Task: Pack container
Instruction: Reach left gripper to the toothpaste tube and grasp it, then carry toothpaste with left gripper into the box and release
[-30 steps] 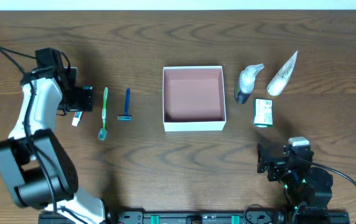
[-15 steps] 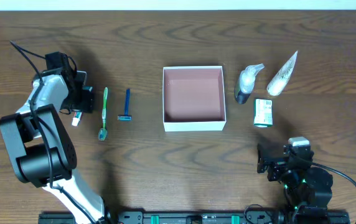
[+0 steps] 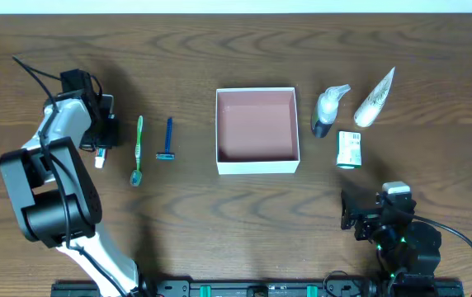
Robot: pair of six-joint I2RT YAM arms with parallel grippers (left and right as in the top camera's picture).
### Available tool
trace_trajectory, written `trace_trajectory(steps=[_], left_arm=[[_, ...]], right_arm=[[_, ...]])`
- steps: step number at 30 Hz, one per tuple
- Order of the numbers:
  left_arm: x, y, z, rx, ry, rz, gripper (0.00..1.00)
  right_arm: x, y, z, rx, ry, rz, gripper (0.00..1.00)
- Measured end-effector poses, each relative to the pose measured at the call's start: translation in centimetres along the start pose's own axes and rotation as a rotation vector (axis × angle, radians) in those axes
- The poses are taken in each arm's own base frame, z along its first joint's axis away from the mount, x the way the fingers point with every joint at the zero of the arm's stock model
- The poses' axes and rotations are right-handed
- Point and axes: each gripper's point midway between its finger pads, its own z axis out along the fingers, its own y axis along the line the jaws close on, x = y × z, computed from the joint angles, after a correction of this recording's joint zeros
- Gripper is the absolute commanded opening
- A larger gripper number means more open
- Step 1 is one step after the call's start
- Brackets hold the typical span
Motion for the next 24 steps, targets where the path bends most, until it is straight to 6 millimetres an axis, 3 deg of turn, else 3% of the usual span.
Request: trace_trajectory(steps=[4, 9, 12, 16, 19, 24], left_arm=[[-0.6, -0.2, -2.5, 0.011, -0.052, -0.052, 0.15], [-2.1, -2.7, -10.4, 0.064, -0.225, -0.071, 0.15], [-1.9, -5.9, -15.4, 0.126, -0.317, -0.024, 0.15], [-0.8, -11.3, -20.2, 0.207, -0.400, 0.085, 0.15], [-0.3, -15.2, -22.0, 0.263, -0.439, 0.158, 0.15], [-0.5, -21.4, -23.4, 0.344, -0.491, 0.258, 0.14]], right_arm=[[0.0, 0.0, 0.0, 0.000, 0.000, 0.000, 0.99], [0.0, 0.0, 0.0, 0.000, 0.000, 0.000, 0.99], [0.0, 0.0, 0.0, 0.000, 0.000, 0.000, 0.99], [0.0, 0.0, 0.0, 0.000, 0.000, 0.000, 0.99], [0.0, 0.0, 0.0, 0.000, 0.000, 0.000, 0.99], [0.0, 0.0, 0.0, 0.000, 0.000, 0.000, 0.99]])
